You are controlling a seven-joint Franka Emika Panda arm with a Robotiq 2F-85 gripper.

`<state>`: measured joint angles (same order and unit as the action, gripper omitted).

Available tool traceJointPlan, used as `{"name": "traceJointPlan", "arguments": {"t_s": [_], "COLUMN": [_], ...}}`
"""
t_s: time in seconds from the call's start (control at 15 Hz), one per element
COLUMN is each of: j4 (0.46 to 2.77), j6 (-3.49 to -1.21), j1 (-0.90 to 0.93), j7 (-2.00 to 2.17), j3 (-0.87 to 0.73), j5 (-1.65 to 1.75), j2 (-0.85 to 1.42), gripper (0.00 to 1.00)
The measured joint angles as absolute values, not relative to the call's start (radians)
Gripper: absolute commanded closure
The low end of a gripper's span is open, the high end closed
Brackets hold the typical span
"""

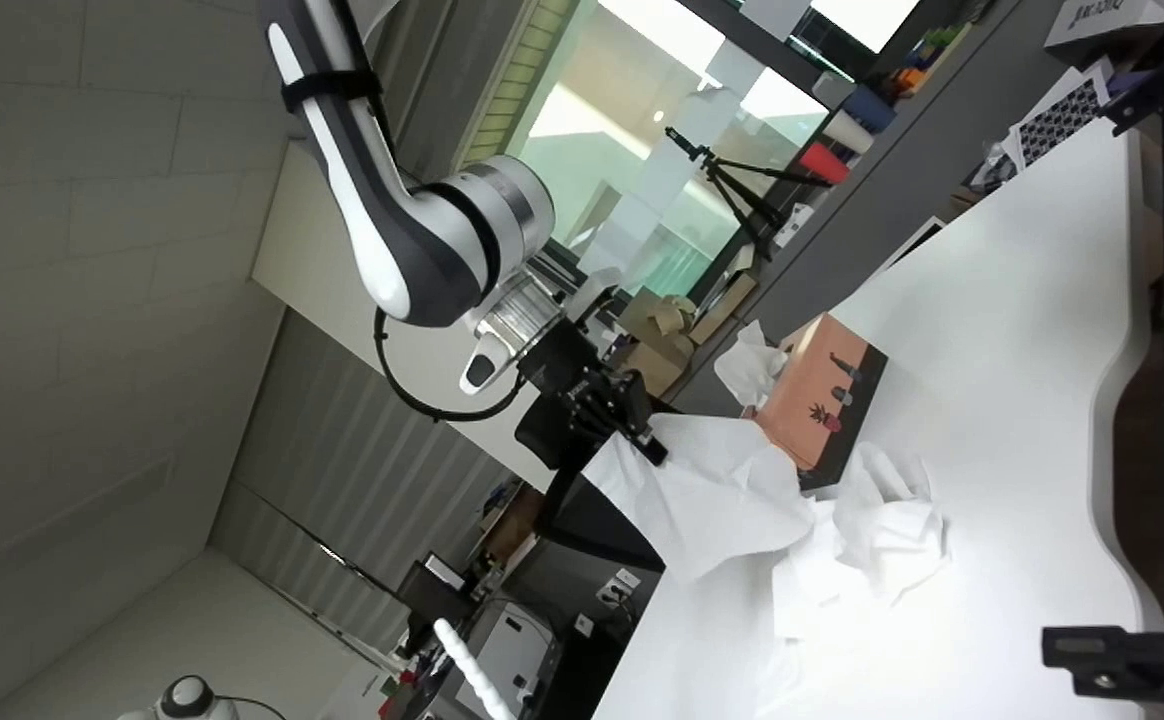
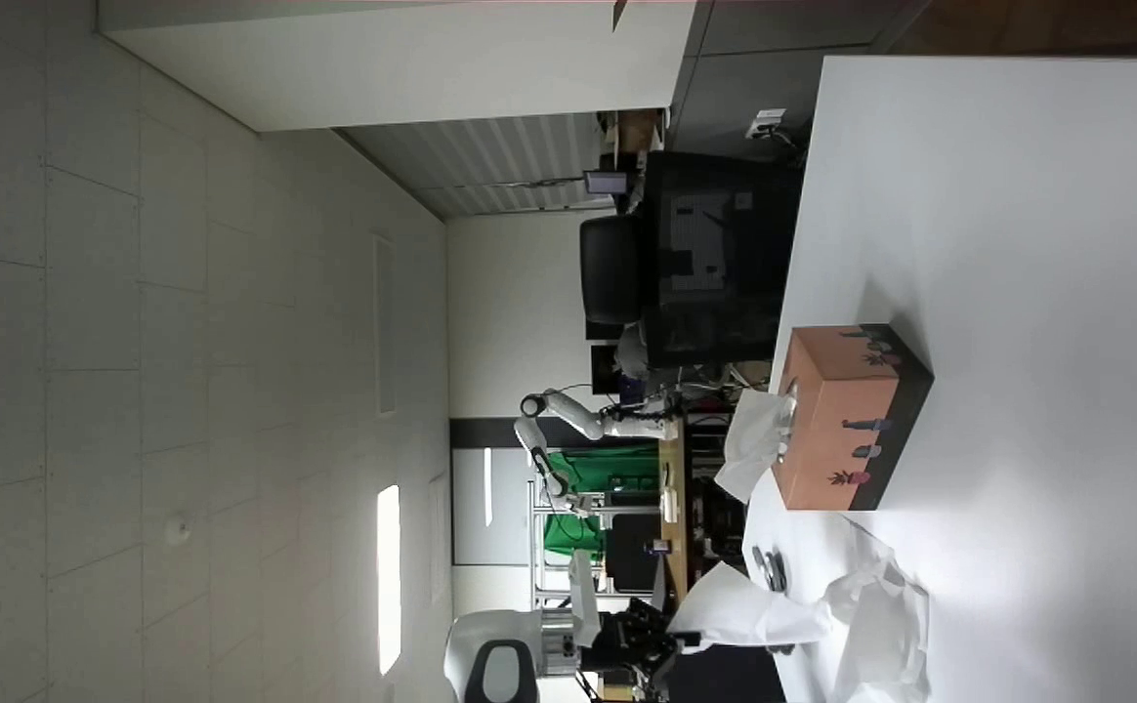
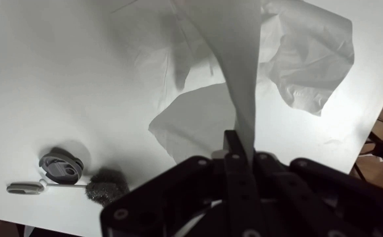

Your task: Get one napkin from the box and put it on the table

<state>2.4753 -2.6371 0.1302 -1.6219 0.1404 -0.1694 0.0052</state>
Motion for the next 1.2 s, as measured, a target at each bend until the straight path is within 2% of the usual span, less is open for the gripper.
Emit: {"name": "traceJointPlan", "arguments": {"t_s": [0.27,0.6,1.0,1.07,1.2], "j4": [2.603,2.686,2.693,2.69,2.681], "j6": [-2.878,-3.09,-3.149,-3.149,-3.148], "j1": [0.16,0.153,0.244,0.263,0.288], "j7": [-1.621,-1.564,-1.375,-1.342,-1.283], "j3": [0.182,0.221,0.057,0.033,0.003], "j5": [-0.259,-0.199,0.061,0.094,0.144], "j2": [0.072,0.192,0.313,0.326,0.348], "gripper": [1.0,1.0,1.0,0.74,0.67]}}
